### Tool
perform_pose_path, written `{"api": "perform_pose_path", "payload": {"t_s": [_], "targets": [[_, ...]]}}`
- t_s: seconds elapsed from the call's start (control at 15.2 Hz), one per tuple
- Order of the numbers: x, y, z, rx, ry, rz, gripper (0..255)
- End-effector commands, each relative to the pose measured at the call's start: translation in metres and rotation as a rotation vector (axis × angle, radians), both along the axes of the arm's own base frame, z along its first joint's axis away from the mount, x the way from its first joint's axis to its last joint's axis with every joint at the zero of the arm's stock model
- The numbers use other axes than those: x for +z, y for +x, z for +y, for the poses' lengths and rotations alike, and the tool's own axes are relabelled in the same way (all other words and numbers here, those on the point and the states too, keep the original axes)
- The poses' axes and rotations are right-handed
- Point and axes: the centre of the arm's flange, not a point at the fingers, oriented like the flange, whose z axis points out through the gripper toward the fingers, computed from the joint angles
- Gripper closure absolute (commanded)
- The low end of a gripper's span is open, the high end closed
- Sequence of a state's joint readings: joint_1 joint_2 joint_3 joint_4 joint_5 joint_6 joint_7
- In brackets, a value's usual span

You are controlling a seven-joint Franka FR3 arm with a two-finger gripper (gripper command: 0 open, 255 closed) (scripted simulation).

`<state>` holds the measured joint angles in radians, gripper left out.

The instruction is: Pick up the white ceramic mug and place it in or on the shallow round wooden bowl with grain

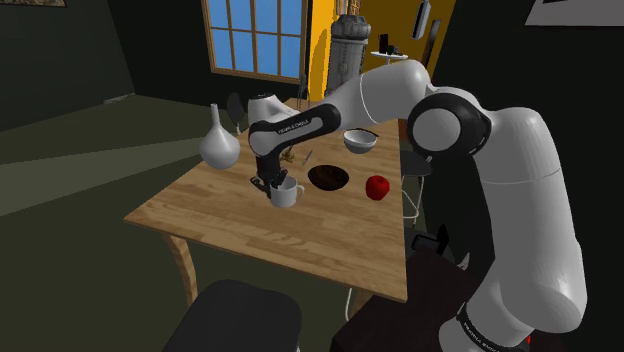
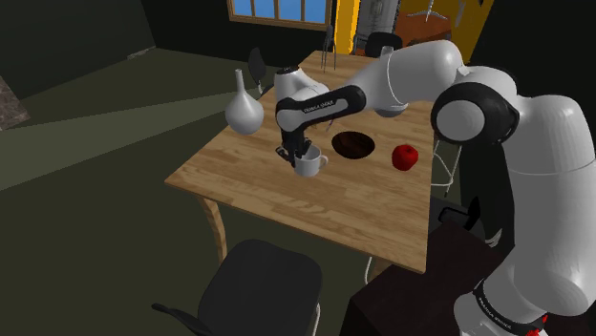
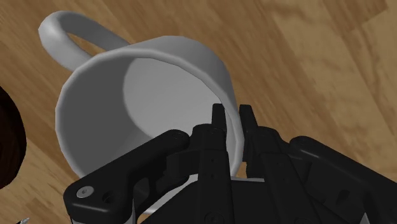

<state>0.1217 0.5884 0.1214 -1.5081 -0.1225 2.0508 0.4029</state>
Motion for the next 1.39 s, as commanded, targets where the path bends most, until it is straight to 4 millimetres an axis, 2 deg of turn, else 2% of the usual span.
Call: {"api": "perform_pose_path", "payload": {"t_s": [0.0,0.66,1.32], "targets": [[0.01,0.001,-0.001,0.0,0.0,0.0,255],[0.063,0.001,-0.001,0.0,0.0,0.0,255],[0.068,0.007,-0.132,0.0,0.0,0.0,255]]}}
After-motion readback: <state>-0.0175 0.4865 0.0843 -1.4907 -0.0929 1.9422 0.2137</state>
